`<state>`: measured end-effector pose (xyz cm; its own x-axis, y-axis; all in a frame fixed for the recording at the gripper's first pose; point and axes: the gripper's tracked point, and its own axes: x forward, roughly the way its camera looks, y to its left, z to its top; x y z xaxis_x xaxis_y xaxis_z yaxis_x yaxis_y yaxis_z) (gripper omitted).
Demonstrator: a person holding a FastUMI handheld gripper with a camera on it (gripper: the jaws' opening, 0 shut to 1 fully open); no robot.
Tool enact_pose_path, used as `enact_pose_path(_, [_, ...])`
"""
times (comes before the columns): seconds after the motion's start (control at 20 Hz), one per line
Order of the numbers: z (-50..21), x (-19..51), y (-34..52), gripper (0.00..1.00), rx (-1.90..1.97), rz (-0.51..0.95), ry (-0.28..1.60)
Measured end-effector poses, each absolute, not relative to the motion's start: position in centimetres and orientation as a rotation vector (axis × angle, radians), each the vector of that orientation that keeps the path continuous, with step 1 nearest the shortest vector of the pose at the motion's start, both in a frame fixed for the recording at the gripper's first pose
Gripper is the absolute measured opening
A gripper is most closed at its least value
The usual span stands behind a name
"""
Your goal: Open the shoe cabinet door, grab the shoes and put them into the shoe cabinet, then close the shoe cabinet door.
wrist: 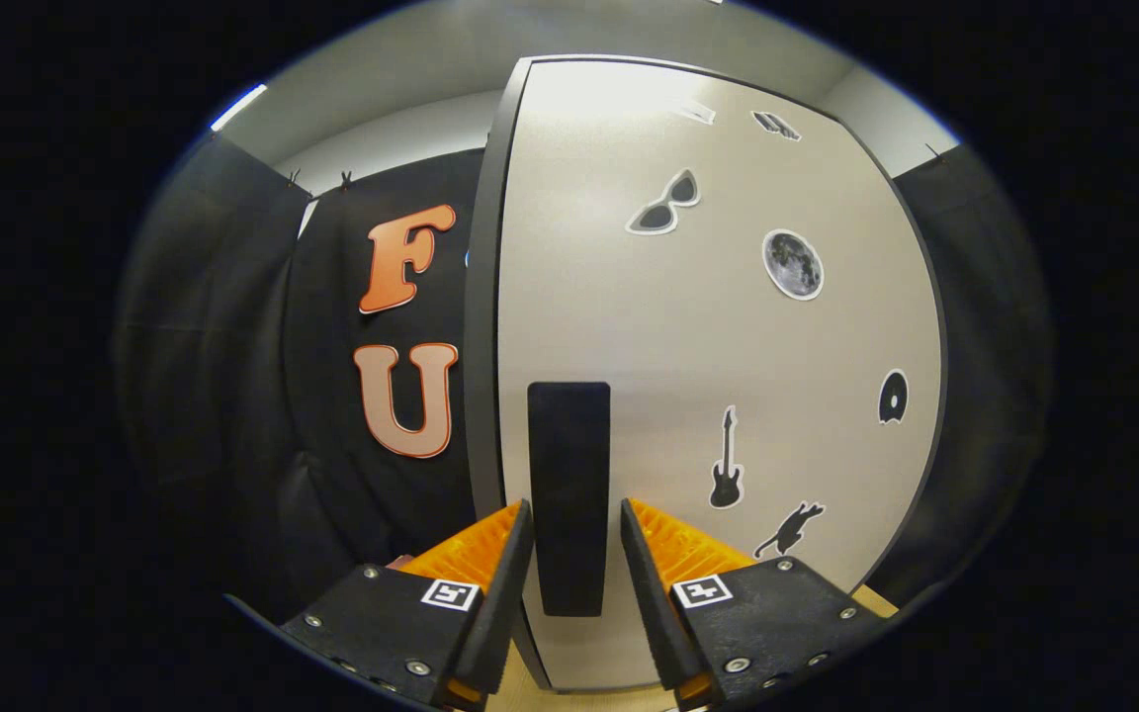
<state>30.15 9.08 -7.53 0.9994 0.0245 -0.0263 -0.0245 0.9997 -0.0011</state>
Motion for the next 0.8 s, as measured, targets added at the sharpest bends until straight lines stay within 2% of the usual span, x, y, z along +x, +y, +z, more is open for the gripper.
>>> enact_pose_path(0.2, [-7.5,30.1,9.4,0.39,-0.01,0.019,0.029])
enact_pose_path(0.8, [-7.2,27.8,9.1,0.33,0.023,0.025,0.039])
